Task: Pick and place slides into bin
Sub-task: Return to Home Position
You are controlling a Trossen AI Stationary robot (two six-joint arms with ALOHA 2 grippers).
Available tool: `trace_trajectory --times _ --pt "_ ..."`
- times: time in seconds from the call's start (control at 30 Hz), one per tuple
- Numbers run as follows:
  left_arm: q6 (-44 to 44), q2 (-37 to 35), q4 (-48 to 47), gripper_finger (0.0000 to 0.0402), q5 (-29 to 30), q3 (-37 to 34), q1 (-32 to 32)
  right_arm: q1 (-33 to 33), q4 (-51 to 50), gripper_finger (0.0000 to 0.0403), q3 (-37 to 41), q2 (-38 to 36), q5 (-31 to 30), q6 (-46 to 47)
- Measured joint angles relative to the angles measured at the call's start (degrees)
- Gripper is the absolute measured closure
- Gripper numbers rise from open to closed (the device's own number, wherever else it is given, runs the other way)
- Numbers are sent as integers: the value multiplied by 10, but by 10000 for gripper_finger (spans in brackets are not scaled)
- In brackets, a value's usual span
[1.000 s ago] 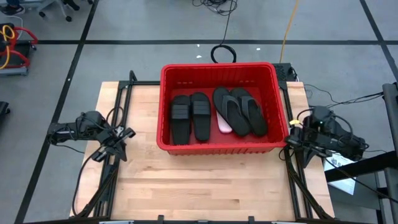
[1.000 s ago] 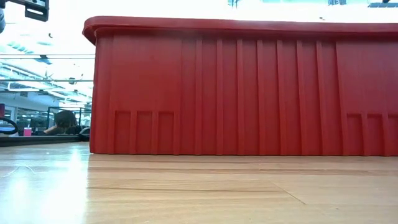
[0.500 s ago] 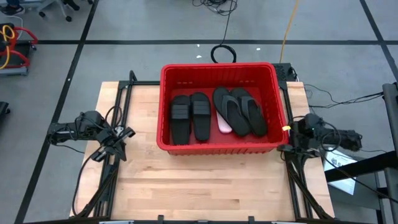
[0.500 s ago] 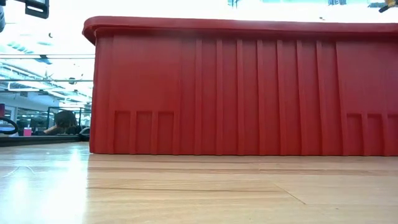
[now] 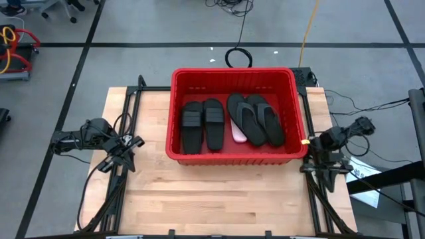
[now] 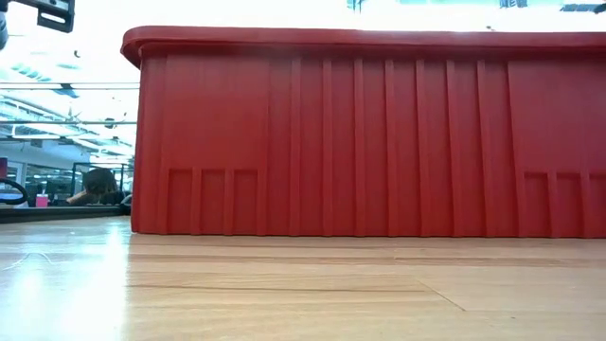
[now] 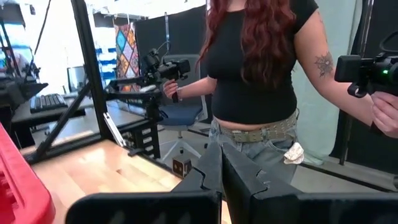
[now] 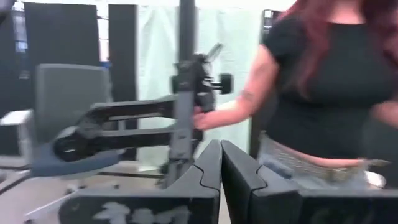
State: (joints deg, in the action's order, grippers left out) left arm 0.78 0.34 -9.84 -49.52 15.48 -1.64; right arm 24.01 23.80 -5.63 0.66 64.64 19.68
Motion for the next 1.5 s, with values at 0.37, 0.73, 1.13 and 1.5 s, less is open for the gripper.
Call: trace_trajectory --times 0.37,0.73,1.13,1.5 --pt "-32 0 -30 394 -49 0 0 114 44 403 46 2 -16 -30" --pt "-73 0 5 394 -74 -23 0 139 47 403 47 2 -16 -41" --pt "120 0 297 394 -94 -149 -57 140 46 403 48 2 -15 -52" --pt "93 0 213 394 -100 -149 -122 140 45 403 48 2 -15 -56"
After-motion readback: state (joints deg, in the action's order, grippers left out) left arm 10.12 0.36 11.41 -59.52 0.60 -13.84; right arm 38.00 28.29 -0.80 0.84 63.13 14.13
